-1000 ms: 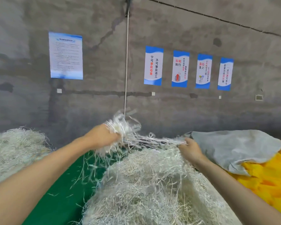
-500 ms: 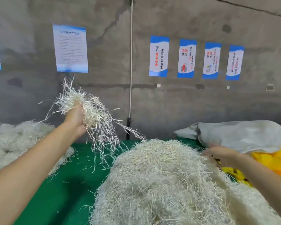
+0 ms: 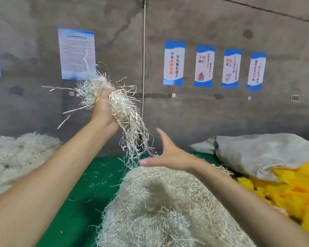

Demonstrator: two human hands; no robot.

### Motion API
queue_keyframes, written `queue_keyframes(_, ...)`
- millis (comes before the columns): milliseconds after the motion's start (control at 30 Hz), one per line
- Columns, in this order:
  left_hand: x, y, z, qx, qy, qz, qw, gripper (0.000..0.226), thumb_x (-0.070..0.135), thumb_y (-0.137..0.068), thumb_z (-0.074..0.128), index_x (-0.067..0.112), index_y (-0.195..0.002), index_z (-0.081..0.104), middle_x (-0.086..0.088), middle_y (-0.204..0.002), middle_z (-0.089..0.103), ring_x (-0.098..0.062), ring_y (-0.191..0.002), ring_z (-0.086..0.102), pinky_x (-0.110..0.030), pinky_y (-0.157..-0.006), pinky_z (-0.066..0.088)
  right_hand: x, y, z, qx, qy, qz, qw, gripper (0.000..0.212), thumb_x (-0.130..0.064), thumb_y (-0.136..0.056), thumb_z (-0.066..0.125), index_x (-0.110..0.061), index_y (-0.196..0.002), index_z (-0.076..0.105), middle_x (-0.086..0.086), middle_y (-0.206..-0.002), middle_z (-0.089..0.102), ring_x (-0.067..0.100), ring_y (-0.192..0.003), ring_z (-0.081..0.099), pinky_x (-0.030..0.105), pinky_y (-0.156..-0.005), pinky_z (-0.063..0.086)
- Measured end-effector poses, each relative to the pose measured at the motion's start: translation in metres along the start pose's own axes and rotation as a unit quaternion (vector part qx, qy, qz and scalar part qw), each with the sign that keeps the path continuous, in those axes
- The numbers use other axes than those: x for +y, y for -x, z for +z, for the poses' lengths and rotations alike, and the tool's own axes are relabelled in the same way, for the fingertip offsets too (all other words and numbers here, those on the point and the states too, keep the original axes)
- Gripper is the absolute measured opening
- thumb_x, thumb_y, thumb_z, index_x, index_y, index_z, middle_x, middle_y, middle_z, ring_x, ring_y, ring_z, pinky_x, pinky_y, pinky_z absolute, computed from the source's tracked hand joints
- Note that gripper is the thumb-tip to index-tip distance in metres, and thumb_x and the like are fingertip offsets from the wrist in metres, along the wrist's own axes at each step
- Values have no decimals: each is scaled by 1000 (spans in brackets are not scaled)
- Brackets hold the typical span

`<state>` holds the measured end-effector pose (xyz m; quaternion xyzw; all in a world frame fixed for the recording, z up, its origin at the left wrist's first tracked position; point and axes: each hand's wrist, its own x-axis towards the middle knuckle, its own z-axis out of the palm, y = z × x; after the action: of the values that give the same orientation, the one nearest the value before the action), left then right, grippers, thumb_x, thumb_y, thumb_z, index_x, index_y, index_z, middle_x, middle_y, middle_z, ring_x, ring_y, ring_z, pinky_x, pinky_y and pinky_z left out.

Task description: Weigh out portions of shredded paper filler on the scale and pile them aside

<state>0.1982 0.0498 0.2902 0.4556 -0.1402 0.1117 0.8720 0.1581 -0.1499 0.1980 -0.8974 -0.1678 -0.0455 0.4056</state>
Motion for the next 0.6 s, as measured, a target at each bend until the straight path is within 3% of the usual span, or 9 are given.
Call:
queue_keyframes(67,-1,4,7,-13,8,8,1000,40,30,-100,46,6,-130,56,-17,-125,61,-27,-96,66,-37,-79,53,-6,-11,33,-50,-83,27,995,135,-70,-60,81,-43,-153,-13,-11,-164,-2,20,-148,20,44,-119,24)
queue_keyframes(133,-5,1,5,4,-17,11,1000,53,32,-101,48,9,-148,38,-17,-153,38,-31,-123,54,-41,-94,49,-8,-21,59,-53,-168,60,982,127,-66,-63,81,-31,-157,5,1,-162,23,19,-138,39,42,-116,31)
queue_keyframes(200,-8,6,-1,27,-131,5,991,54,37,-100,52,15,-148,41,-14,-155,36,-33,-133,46,-44,-100,45,-8,-38,68,16,-280,79,957,73,-35,-84,77,-5,-142,46,14,-133,60,19,-104,61,38,-97,53)
queue_keyframes(267,-12,16,-15,32,-364,2,931,58,50,-94,56,17,-140,49,-10,-148,46,-31,-121,54,-43,-96,44,-9,-53,59,102,-398,127,903,28,-3,-98,55,3,-125,60,19,-120,66,26,-96,67,33,-71,60)
queue_keyframes(333,-18,29,-30,-45,-519,-23,853,75,69,-81,54,18,-137,54,-7,-142,52,-25,-107,55,-39,-95,43,-13,-61,41,147,-516,132,833,31,7,-100,42,5,-127,56,22,-129,60,33,-108,65,37,-80,60)
queue_keyframes(400,-27,36,-40,-163,-576,-88,796,88,77,-69,47,21,-136,54,-5,-144,50,-26,-121,53,-38,-103,40,-24,-60,25,153,-568,96,803,24,11,-97,44,7,-113,62,23,-114,65,32,-95,69,41,-81,60)
queue_keyframes(500,-41,37,-49,-228,-615,-142,742,74,72,-66,64,22,-121,61,12,-115,59,-11,-102,60,-27,-91,49,-52,-50,15,95,-536,66,836,21,7,-95,45,-3,-94,64,14,-92,62,28,-78,63,46,-75,59)
queue_keyframes(567,-52,26,-53,-179,-621,-97,756,49,52,-84,68,11,-110,68,15,-93,54,4,-68,54,-14,-62,48,-60,-43,9,45,-478,28,877,33,9,-94,38,-6,-107,65,14,-100,60,26,-89,60,45,-88,54)
queue_keyframes(600,-53,21,-54,-131,-599,-85,785,41,40,-91,64,6,-114,66,11,-96,56,3,-70,56,-15,-65,49,-61,-40,4,36,-450,5,893,39,10,-93,38,-7,-115,64,12,-109,60,24,-98,61,40,-91,53)
